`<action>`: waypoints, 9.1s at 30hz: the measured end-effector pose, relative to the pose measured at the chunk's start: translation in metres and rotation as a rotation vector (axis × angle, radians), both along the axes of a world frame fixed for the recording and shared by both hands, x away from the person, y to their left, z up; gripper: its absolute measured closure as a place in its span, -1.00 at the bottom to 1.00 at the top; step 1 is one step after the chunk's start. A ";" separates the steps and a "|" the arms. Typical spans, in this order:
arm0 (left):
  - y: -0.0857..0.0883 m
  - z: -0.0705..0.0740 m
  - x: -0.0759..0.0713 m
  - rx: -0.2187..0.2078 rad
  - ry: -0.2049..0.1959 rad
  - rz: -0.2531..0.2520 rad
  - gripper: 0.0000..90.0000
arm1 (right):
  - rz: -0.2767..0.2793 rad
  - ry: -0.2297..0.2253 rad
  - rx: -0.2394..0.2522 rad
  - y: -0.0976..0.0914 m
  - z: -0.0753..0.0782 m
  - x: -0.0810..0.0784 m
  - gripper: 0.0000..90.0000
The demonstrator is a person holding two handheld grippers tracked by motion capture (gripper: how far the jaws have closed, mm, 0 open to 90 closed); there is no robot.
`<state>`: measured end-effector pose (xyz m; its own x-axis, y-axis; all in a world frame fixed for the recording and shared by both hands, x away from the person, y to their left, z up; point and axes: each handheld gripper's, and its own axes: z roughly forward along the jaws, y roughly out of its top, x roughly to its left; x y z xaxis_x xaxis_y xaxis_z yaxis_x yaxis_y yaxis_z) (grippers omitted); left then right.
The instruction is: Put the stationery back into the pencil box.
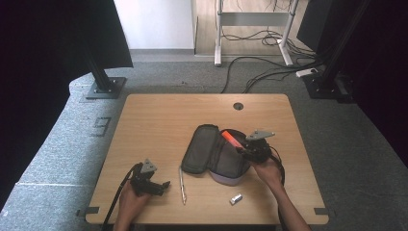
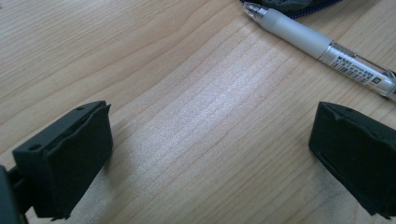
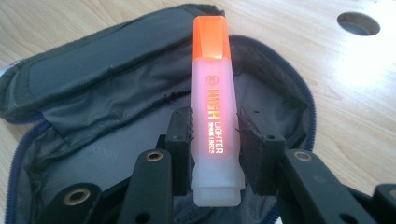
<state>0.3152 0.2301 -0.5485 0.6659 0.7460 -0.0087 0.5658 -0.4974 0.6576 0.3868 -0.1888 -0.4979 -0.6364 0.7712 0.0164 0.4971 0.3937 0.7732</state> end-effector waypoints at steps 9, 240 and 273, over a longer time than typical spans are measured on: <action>0.000 0.000 0.000 0.000 0.000 0.000 -1.00 | 0.001 0.015 -0.024 0.004 -0.013 0.003 0.45; 0.000 0.000 0.000 0.000 0.000 0.000 -1.00 | 0.278 0.026 0.005 0.003 0.025 -0.091 0.60; 0.000 0.000 0.000 0.000 0.000 0.000 -1.00 | 0.217 -0.006 -0.001 0.013 0.020 -0.040 0.60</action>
<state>0.3152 0.2301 -0.5484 0.6660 0.7459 -0.0089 0.5660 -0.4975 0.6573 0.3464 -0.1760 -0.4779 -0.7874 0.6163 0.0116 0.3962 0.4917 0.7754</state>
